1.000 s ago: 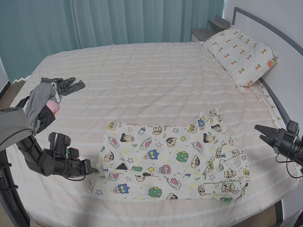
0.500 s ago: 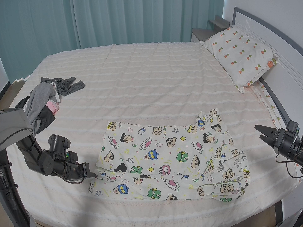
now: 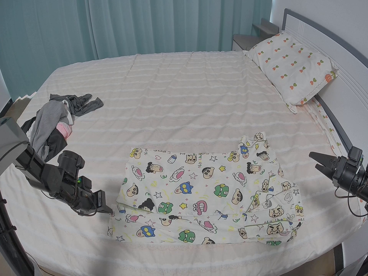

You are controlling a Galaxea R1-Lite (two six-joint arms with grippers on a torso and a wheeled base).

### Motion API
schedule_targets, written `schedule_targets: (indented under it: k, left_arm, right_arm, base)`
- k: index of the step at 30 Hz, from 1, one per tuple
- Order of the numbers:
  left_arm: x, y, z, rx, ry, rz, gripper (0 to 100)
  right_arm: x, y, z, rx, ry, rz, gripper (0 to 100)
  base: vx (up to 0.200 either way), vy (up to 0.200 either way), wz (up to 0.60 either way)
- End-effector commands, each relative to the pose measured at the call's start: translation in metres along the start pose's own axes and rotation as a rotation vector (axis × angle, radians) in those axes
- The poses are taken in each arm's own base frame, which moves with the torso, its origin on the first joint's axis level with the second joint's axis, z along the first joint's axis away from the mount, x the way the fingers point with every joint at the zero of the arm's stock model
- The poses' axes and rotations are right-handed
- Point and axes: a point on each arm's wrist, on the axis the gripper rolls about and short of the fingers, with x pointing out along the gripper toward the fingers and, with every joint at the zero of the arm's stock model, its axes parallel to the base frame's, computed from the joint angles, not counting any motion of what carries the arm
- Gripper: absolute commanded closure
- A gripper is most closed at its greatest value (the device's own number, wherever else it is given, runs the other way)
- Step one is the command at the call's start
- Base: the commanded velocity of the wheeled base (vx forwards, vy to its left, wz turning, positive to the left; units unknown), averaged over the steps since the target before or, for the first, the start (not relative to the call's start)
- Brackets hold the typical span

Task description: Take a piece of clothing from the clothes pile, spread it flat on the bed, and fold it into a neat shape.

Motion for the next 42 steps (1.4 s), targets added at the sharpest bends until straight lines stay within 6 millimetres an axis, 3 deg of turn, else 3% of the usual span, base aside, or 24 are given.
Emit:
schedule_targets:
  k: [1, 12, 13, 22, 29, 33, 42]
  left_arm:
    - [0.012, 0.002, 0.007, 0.023, -0.054, -0.006, 100]
    - [0.02, 0.006, 0.003, 0.012, -0.032, 0.01, 100]
    - [0.02, 0.006, 0.003, 0.012, -0.032, 0.01, 0]
    - [0.018, 0.005, 0.007, -0.064, -0.054, 0.008, 0]
    - [-0.024, -0.016, 0.006, -0.151, -0.115, -0.133, 0]
    - [-0.036, -0.022, 0.007, -0.177, -0.148, -0.156, 0]
    - [-0.037, -0.025, 0.006, -0.187, -0.145, -0.165, 0]
  right_arm:
    - [0.0, 0.0, 0.0, 0.001, 0.002, -0.001, 0]
    - [0.0, 0.0, 0.0, 0.001, 0.002, -0.001, 0]
    - [0.0, 0.0, 0.0, 0.001, 0.002, -0.001, 0]
    - [0.0, 0.0, 0.0, -0.001, -0.002, 0.001, 0]
    - [0.0, 0.0, 0.001, -0.003, -0.006, 0.0, 0]
    - [0.0, 0.0, 0.0, -0.019, -0.002, -0.002, 0]
    - [-0.001, -0.001, -0.002, -0.022, 0.004, -0.004, 0]
  base:
    - [0.0, 0.0, 0.0]
    - [0.0, 0.0, 0.0]
    - [0.0, 0.0, 0.0]
    - [0.0, 0.0, 0.0]
    - [0.0, 0.0, 0.0]
    - [0.0, 0.0, 0.0]
    - [0.133, 0.0, 0.0]
